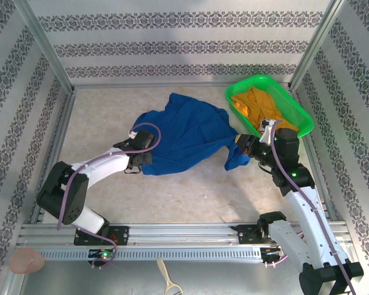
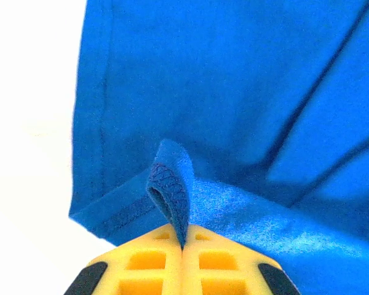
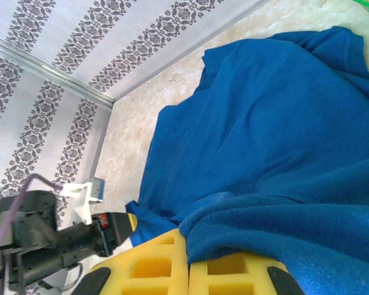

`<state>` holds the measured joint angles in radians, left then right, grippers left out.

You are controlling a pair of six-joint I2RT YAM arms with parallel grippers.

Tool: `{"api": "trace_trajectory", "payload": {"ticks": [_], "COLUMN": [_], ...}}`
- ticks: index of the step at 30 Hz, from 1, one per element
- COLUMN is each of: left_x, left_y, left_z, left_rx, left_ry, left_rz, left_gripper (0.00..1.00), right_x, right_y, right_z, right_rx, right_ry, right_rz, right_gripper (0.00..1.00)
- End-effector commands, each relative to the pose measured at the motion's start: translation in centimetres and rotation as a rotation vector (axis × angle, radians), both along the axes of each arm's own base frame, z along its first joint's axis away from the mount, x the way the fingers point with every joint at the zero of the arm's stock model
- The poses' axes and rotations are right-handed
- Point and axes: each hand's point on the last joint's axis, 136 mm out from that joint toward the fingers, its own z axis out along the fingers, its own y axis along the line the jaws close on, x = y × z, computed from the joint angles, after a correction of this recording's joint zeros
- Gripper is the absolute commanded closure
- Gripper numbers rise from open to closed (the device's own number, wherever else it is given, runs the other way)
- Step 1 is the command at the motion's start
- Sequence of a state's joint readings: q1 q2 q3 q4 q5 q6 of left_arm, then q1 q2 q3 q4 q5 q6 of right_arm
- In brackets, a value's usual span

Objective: Fold the inside-out t-shirt

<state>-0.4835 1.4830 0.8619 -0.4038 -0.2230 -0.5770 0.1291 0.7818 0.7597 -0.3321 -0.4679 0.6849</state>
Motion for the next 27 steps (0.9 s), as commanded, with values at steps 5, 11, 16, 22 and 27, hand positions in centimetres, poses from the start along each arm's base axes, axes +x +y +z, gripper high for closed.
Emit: {"api": "trace_trajectory", "payload": {"ticks": [5, 11, 16, 22, 27], "left_x": [0.9, 2.5, 3.2, 2.9, 5.1], "left_y": [0.9, 2.5, 2.9, 3.5, 5.5], "left_z": [11.2, 24.6, 35.8, 45.5, 47.9], "left_rx": [-0.128, -0.416, -0.512, -0.643, -0.797], "left_ry": [-0.326, -0.703, -0.938, -1.168, -1.203], "left_rz": [-0.027, -0.083, -0.207, -0.304, -0.260], "left_gripper": [1.00, 1.00, 1.00, 1.00, 1.00], "right_x": [2.4, 5.1, 6.3, 5.7, 5.7], "right_y": [-1.7, -5.1, -5.6, -5.4, -4.4], "right_z": [5.7, 13.7, 21.6, 29.0, 31.5], "right_rx": [-0.019, -0.001, 0.025, 0.046, 0.096], "right_ry": [-0.136, -0.273, -0.401, -0.533, -0.561], "right_rz": [-0.063, -0.160, -0.155, -0.148, -0.089], "right_gripper": [1.00, 1.00, 1.00, 1.00, 1.00]}}
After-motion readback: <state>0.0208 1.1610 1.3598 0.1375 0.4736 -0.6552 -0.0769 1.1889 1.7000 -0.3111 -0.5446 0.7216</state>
